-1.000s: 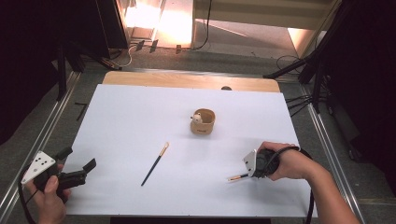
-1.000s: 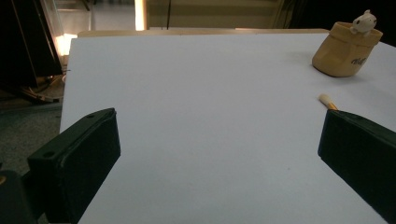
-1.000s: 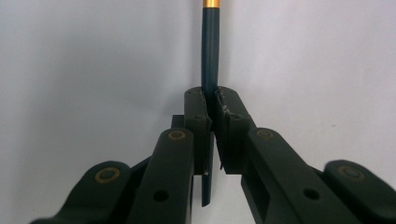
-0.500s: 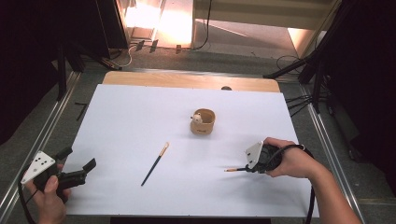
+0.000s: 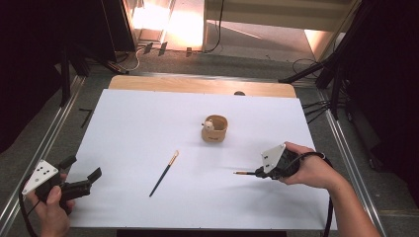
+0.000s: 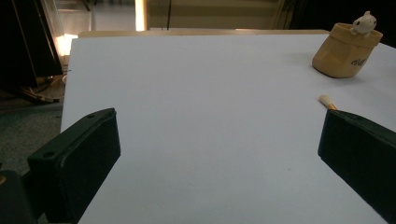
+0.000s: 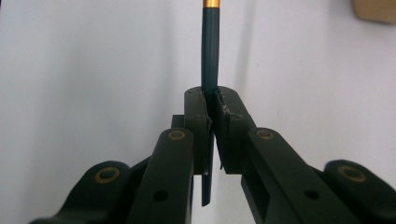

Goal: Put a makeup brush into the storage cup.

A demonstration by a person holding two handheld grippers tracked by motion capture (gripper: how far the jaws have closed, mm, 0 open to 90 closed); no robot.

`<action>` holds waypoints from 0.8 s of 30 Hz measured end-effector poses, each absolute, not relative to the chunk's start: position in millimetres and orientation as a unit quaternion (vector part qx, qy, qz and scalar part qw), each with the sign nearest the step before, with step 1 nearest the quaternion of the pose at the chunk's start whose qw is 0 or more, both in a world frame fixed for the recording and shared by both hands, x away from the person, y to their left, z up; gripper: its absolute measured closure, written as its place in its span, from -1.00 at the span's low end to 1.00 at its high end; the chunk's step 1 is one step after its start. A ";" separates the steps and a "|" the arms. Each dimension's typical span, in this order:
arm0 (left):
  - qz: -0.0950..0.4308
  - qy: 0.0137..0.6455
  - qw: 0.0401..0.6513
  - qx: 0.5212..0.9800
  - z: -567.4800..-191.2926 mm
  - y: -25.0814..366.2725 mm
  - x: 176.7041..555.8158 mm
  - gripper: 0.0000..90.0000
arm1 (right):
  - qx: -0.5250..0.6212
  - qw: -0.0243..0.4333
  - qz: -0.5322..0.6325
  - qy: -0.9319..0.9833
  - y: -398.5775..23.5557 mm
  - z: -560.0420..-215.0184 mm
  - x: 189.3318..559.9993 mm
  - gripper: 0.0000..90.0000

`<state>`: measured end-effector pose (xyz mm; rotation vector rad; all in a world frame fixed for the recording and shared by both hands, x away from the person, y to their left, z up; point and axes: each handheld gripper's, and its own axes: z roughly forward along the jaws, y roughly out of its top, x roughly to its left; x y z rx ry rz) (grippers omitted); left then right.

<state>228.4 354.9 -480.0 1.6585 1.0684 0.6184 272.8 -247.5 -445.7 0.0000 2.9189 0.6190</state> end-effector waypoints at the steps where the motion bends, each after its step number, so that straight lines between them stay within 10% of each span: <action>1: 0.257 0.444 0.510 0.690 -480.0 355.0 228.4 -1.00 | 0.007 0.079 0.216 0.973 -248.3 -444.4 273.0 0.89; 24: 0.257 0.444 0.508 0.692 -479.8 354.7 228.3 -1.00 | 0.065 0.130 0.341 0.929 -254.6 -424.8 274.4 0.89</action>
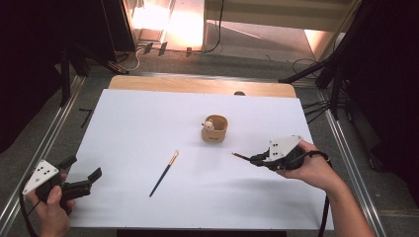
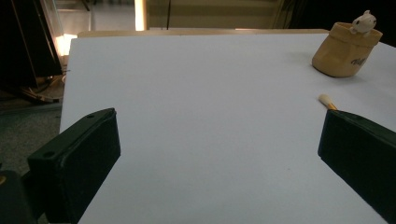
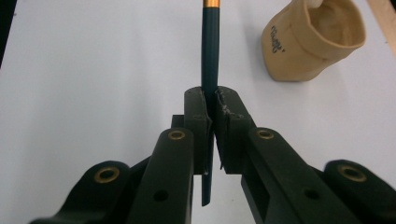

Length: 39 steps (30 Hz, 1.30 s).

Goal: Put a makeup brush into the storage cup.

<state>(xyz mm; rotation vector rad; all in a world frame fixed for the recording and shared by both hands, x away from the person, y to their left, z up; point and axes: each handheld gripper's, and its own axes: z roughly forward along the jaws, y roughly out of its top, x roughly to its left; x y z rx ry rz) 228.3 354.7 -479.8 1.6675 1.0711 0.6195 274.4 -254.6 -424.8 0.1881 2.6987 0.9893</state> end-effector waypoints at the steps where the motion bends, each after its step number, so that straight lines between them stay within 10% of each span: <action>1: 0.257 0.445 0.508 0.691 -479.8 354.7 228.3 -1.00 | 0.069 0.132 0.346 0.926 -254.8 -424.1 274.5 0.89; 39: 0.257 0.444 0.508 0.692 -480.0 354.8 228.5 -1.00 | 0.213 0.183 0.471 0.837 -249.8 -415.2 284.2 0.89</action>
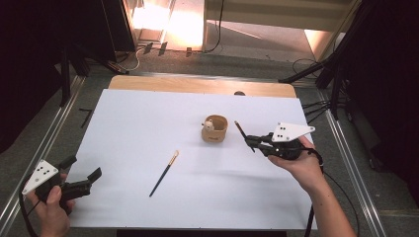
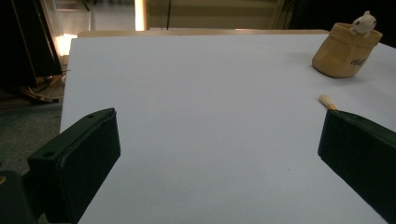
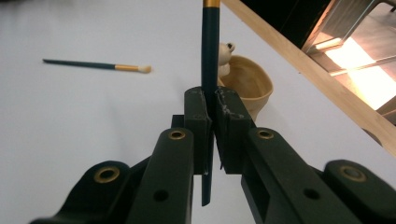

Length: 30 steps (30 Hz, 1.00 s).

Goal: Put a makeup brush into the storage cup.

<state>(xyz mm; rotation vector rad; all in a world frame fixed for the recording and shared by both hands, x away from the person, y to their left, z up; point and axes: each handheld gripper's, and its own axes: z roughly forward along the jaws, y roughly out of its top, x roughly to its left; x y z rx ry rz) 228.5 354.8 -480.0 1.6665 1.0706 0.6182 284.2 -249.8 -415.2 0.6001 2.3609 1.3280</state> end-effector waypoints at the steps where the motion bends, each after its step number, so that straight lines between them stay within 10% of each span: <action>1: 0.257 0.444 0.508 0.692 -480.0 354.7 228.5 -1.00 | 0.216 0.185 0.475 0.833 -250.1 -415.4 284.7 0.89; 30: 0.257 0.444 0.508 0.692 -479.9 354.7 228.4 -1.00 | 0.267 0.241 0.534 0.765 -245.8 -411.2 288.0 0.89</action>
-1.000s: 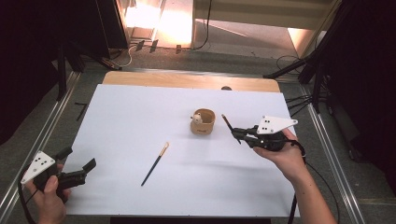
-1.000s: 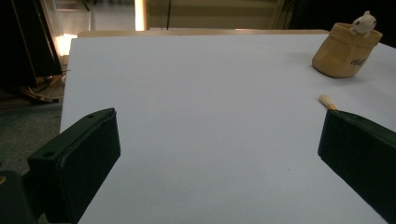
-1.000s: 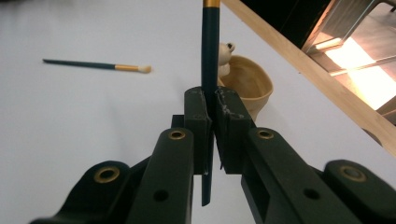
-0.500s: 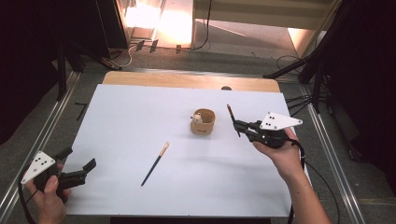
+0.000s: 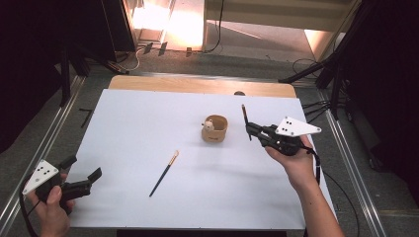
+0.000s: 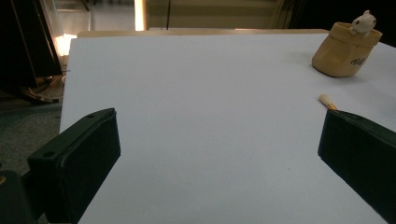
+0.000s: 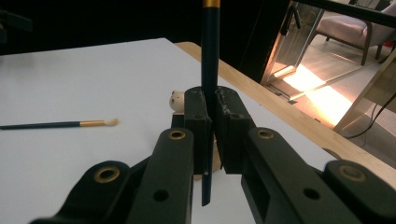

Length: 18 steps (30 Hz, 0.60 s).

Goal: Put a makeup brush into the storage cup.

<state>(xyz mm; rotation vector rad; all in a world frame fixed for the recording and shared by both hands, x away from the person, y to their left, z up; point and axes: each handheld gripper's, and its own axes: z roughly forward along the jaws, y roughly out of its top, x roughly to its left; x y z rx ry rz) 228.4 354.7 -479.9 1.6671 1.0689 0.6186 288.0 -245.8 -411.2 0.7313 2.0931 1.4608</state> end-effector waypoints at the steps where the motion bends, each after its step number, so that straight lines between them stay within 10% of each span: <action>1: 0.258 0.444 0.508 0.692 -479.8 354.6 228.3 -1.00 | 0.268 0.242 0.535 0.764 -245.5 -411.0 288.2 0.89; 18: 0.257 0.443 0.508 0.692 -480.0 354.6 228.5 -1.00 | 0.281 0.251 0.560 0.738 -238.4 -410.6 291.9 0.89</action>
